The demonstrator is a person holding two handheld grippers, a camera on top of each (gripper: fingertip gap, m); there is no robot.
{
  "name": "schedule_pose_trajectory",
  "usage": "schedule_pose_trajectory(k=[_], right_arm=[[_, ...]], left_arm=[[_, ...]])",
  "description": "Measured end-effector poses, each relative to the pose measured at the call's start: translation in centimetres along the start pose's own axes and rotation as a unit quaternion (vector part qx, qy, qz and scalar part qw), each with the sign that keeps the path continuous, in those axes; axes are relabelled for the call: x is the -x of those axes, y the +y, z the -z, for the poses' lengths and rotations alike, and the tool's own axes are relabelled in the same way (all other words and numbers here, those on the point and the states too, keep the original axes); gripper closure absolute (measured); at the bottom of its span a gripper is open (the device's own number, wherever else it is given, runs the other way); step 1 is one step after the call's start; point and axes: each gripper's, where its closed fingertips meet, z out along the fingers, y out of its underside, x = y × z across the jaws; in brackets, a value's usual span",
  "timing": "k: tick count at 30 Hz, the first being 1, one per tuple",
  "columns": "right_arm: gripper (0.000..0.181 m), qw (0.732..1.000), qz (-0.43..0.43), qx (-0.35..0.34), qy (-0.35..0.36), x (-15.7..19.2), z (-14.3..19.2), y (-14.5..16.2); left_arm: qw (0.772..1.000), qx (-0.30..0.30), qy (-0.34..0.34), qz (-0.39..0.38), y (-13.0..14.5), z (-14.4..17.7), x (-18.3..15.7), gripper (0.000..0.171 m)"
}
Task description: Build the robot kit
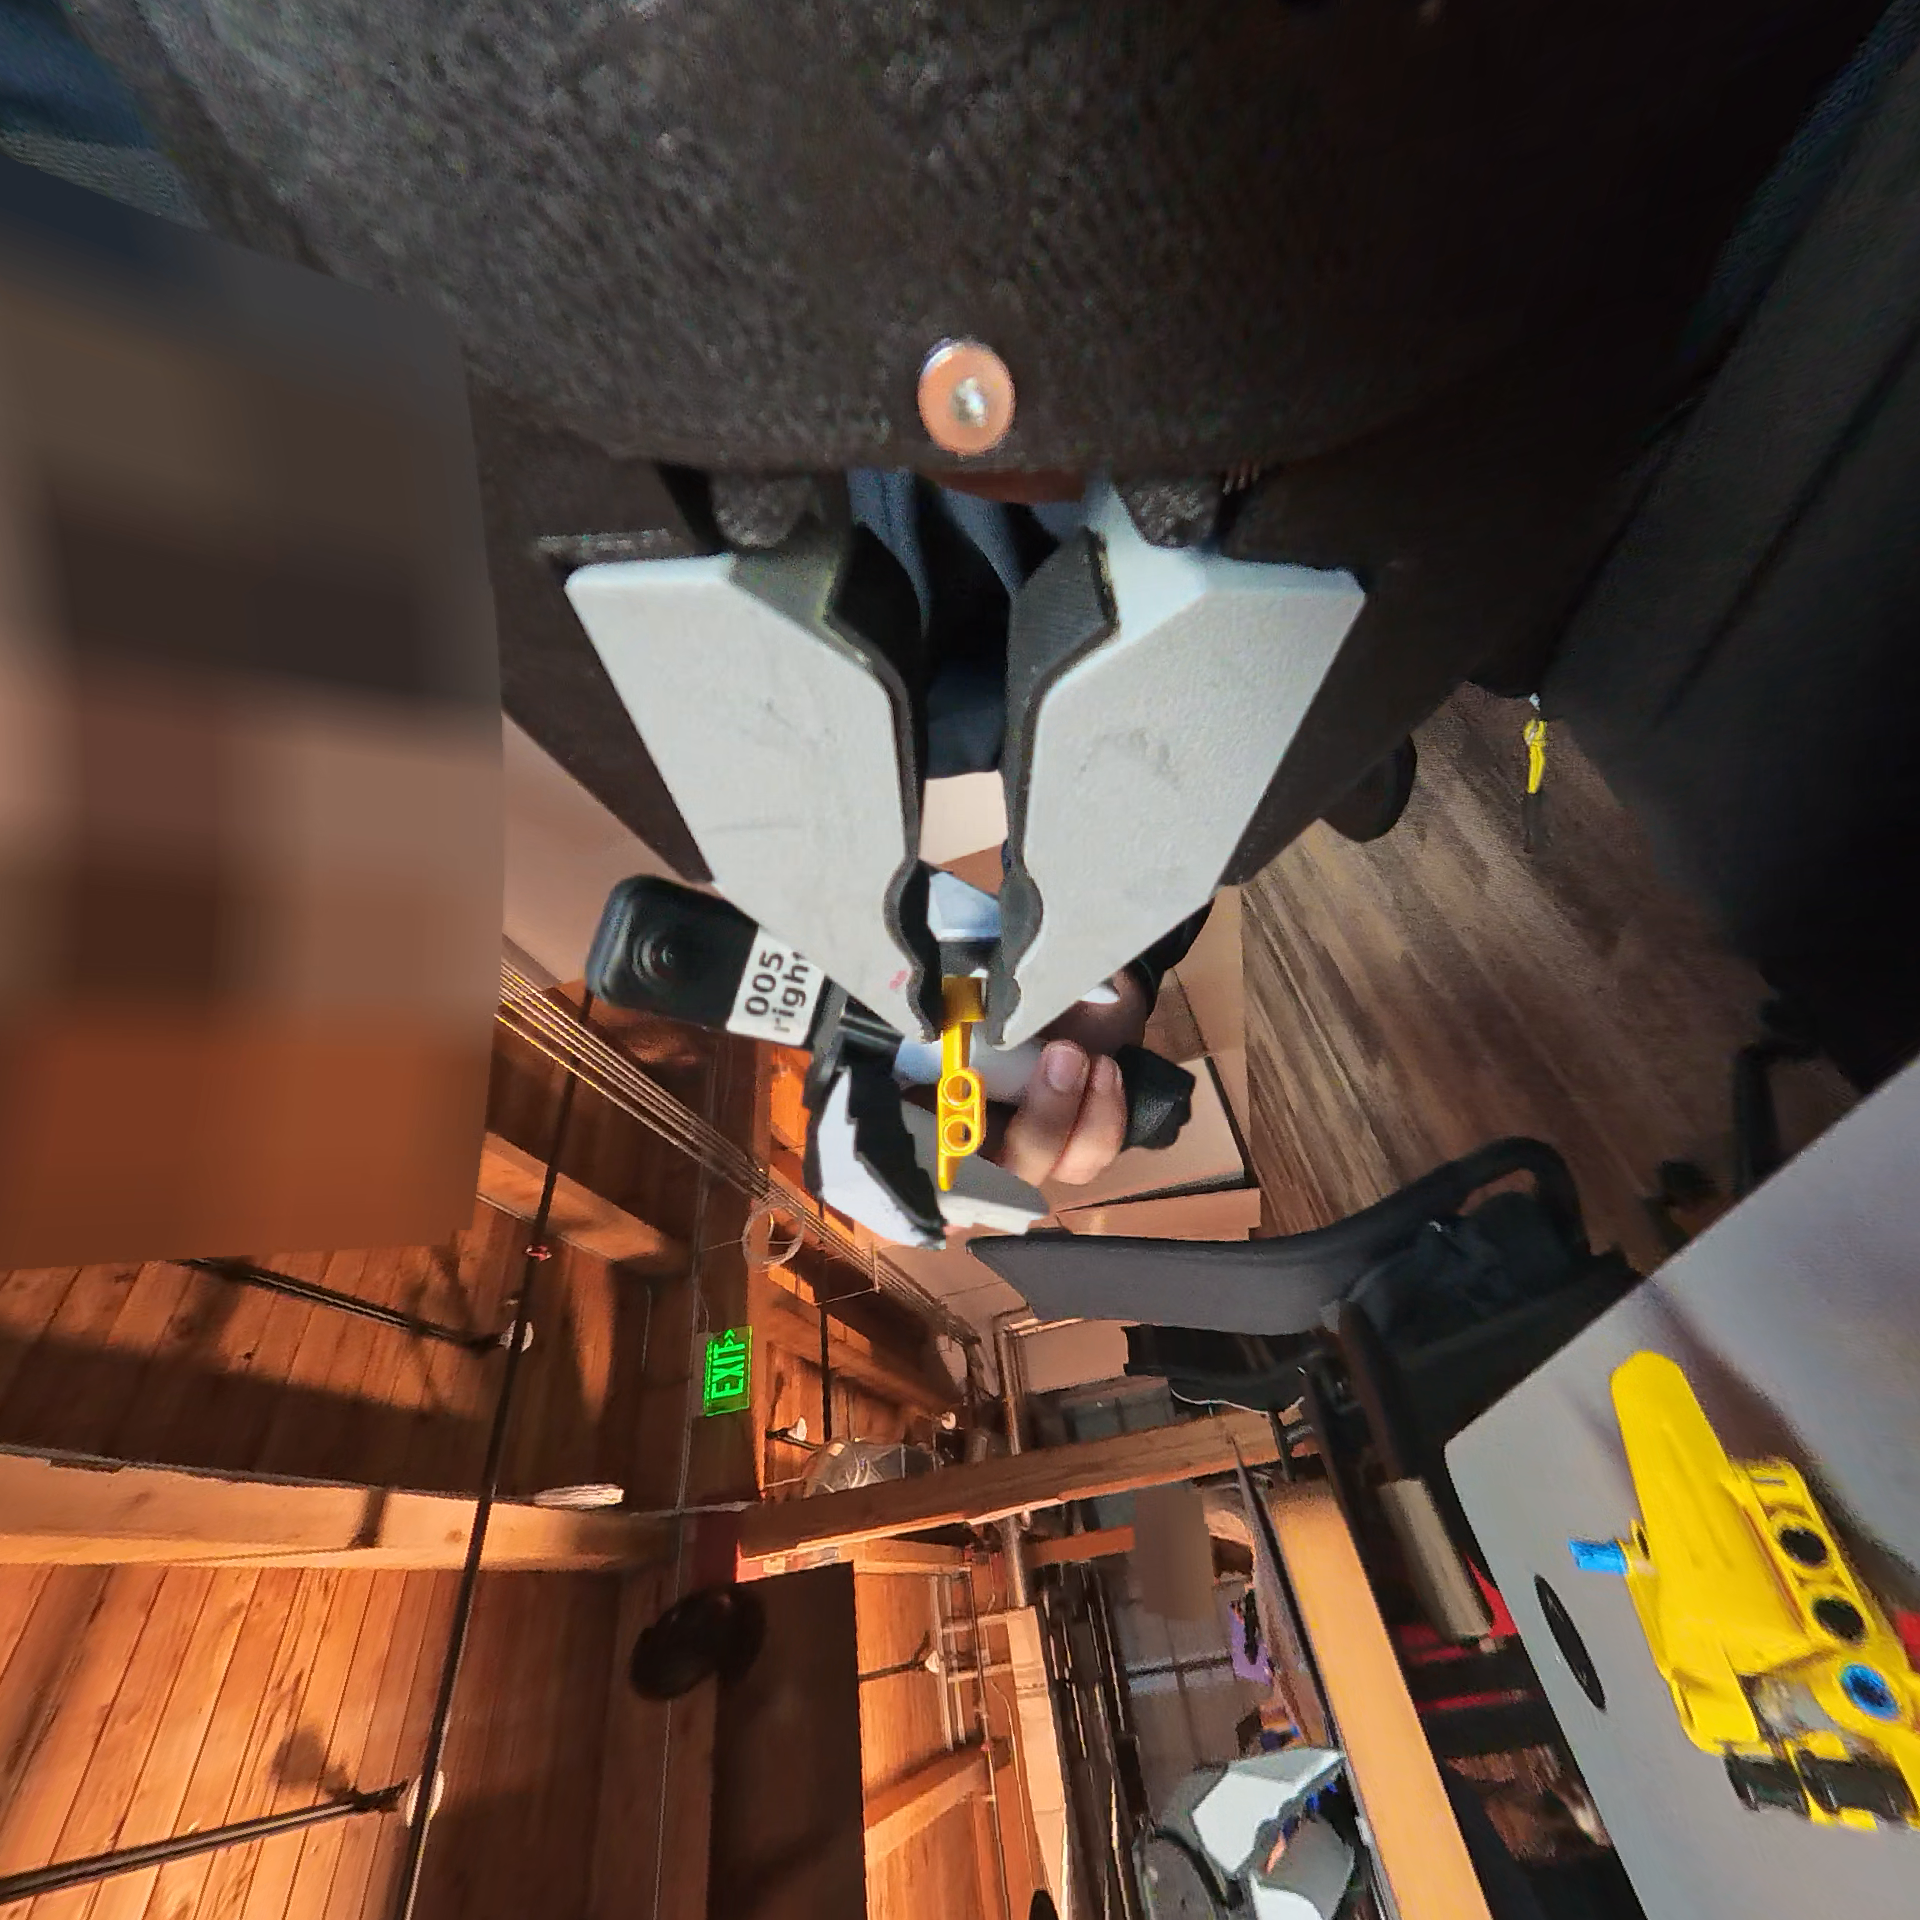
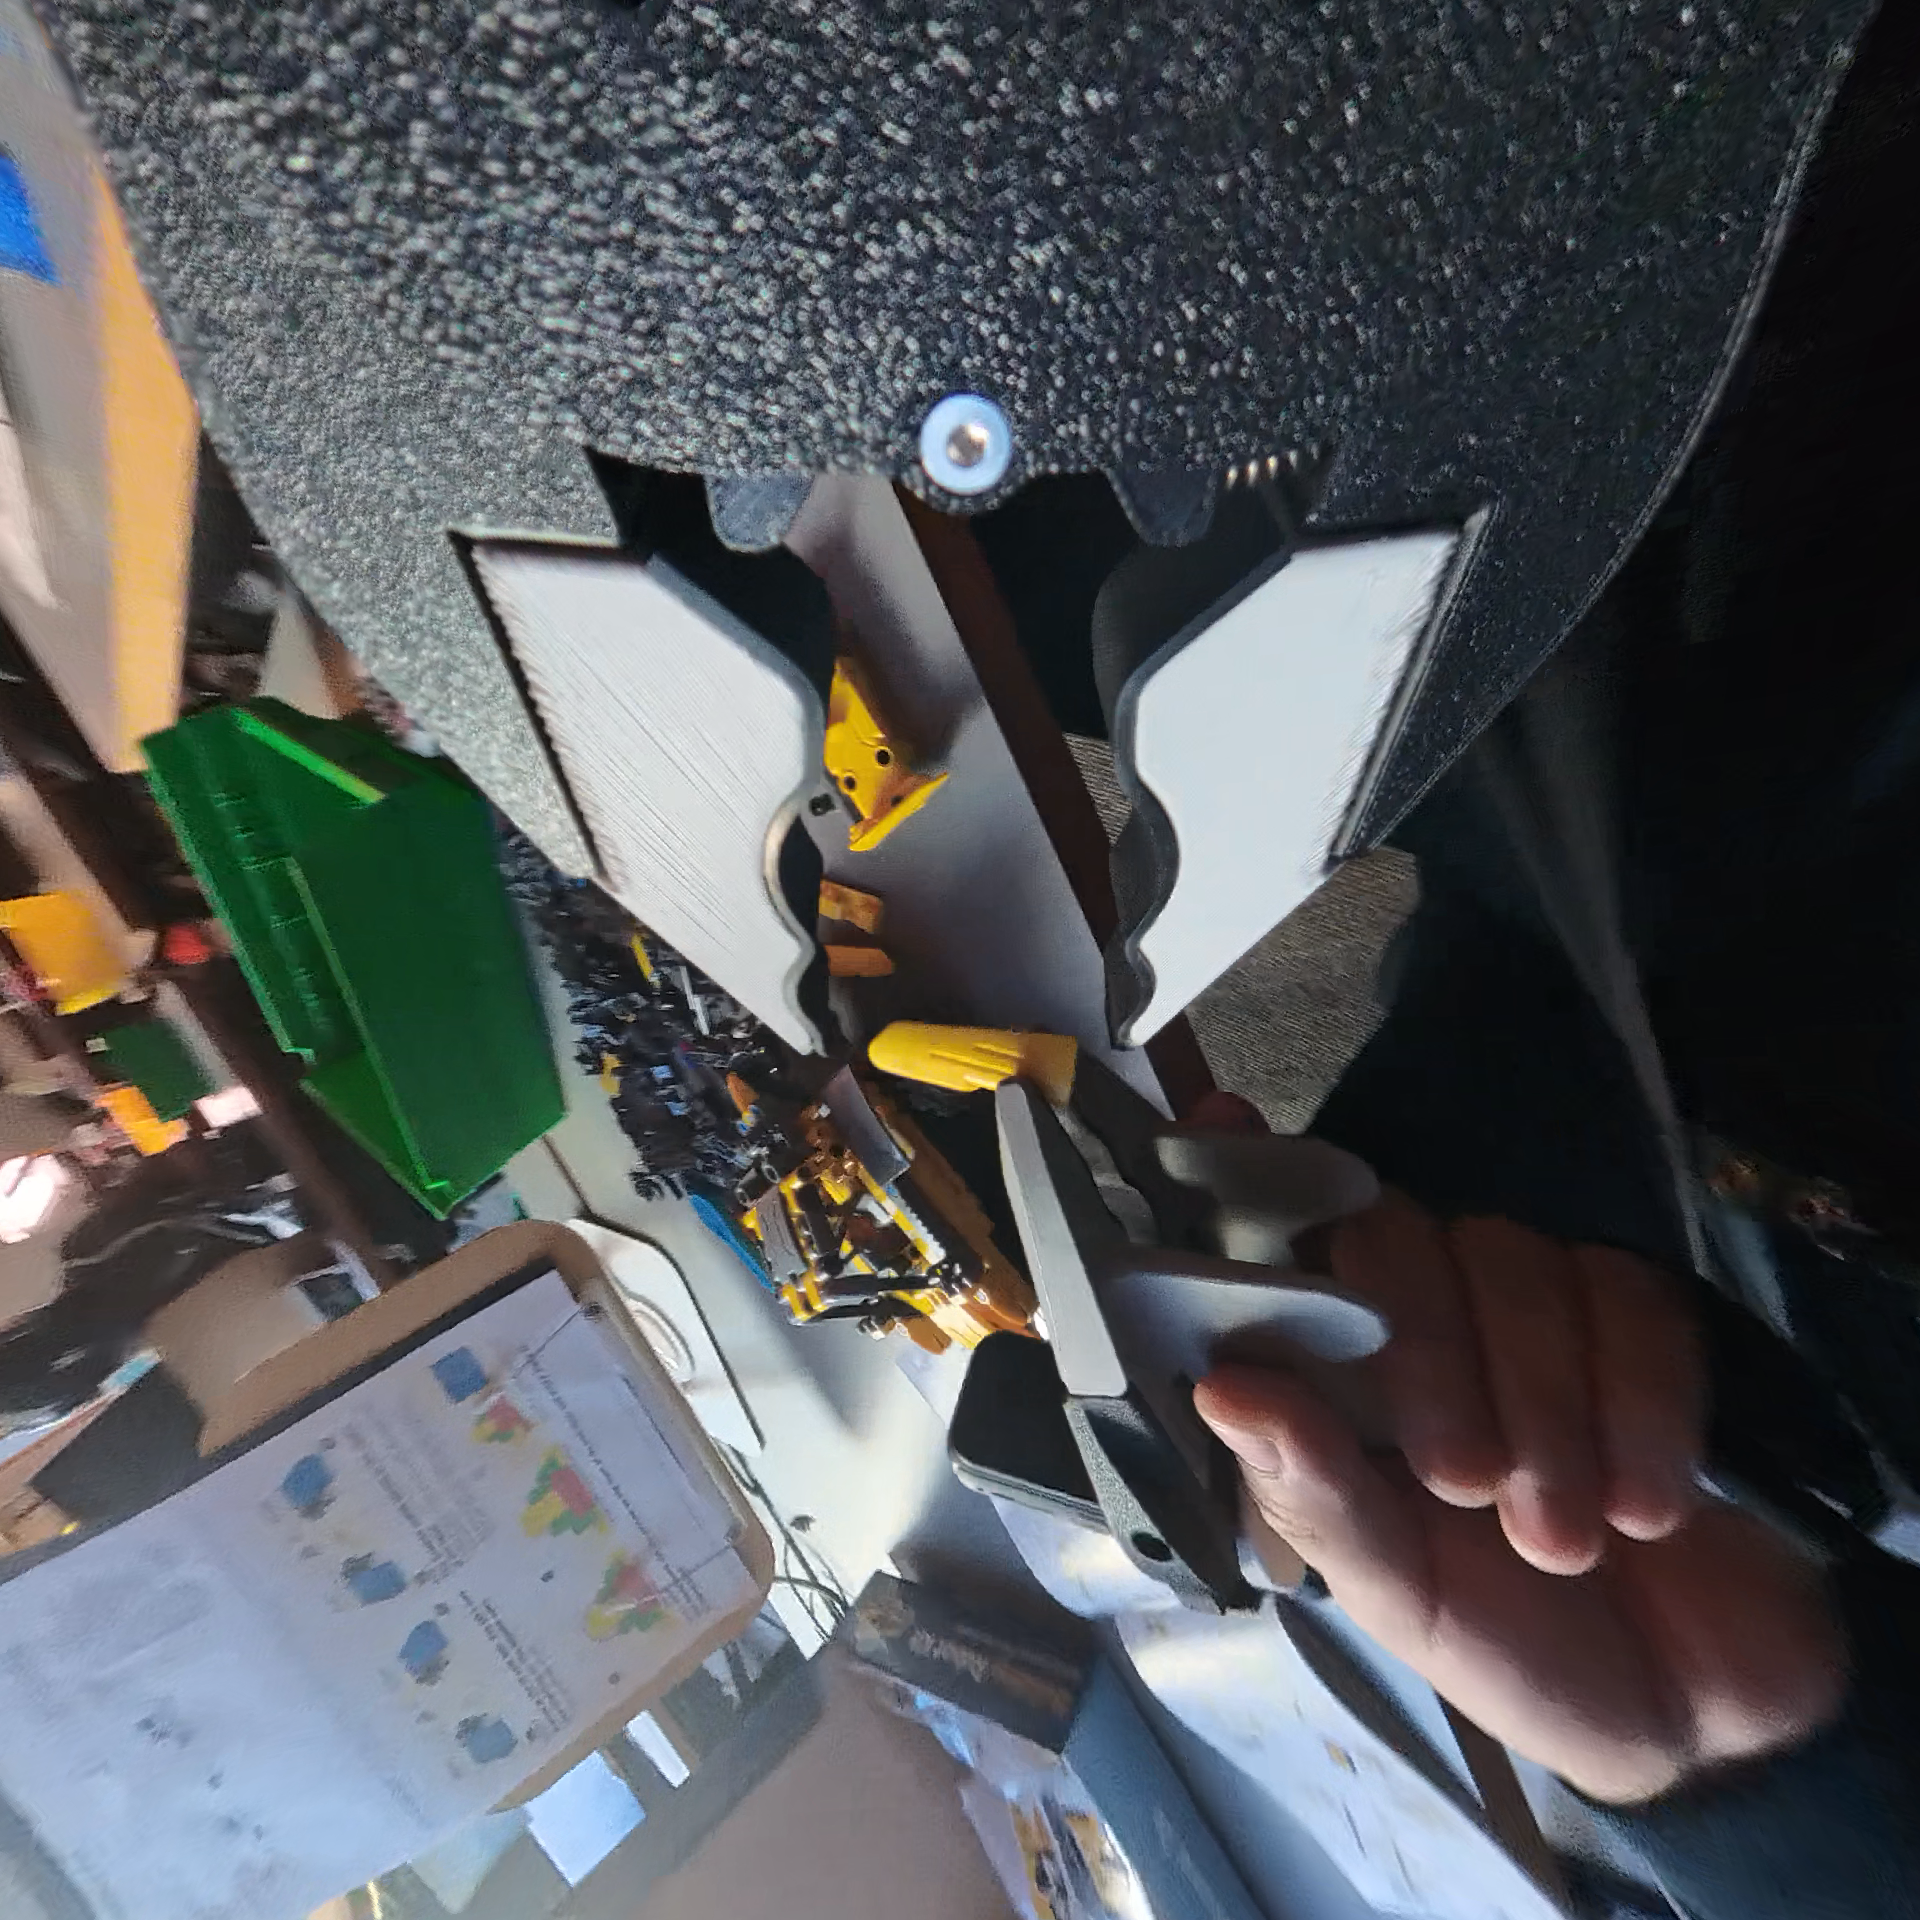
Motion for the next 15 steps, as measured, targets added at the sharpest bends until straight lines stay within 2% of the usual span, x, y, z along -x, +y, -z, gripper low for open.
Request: schedule_pose_trajectory(k=[4, 6, 9, 15], right_arm=[[0.141, 0.998, 0.057, 0.016, 0.012, 0.9, -0.3, 0.0], [0.139, 0.998, 0.058, 0.029, -0.001, 1.5, -0.6, 0.5], [0.133, 0.999, 0.027, 0.024, -0.022, 2.2, -0.8, 0.9], [0.144, 0.996, -0.075, -0.034, -0.037, 1.8, -0.7, 0.1]], left_arm=[[1.000, 0.004, -0.012, 0.000, 0.6, 0.0, 0.8, 0.167], [0.999, 0.009, -0.042, -0.030, 0.7, 0.2, 1.6, 0.167], [0.993, 0.027, -0.079, -0.086, 0.9, 0.5, 2.0, 0.167], [0.982, 0.047, -0.104, -0.151, 1.2, 0.4, 1.7, 0.166]])
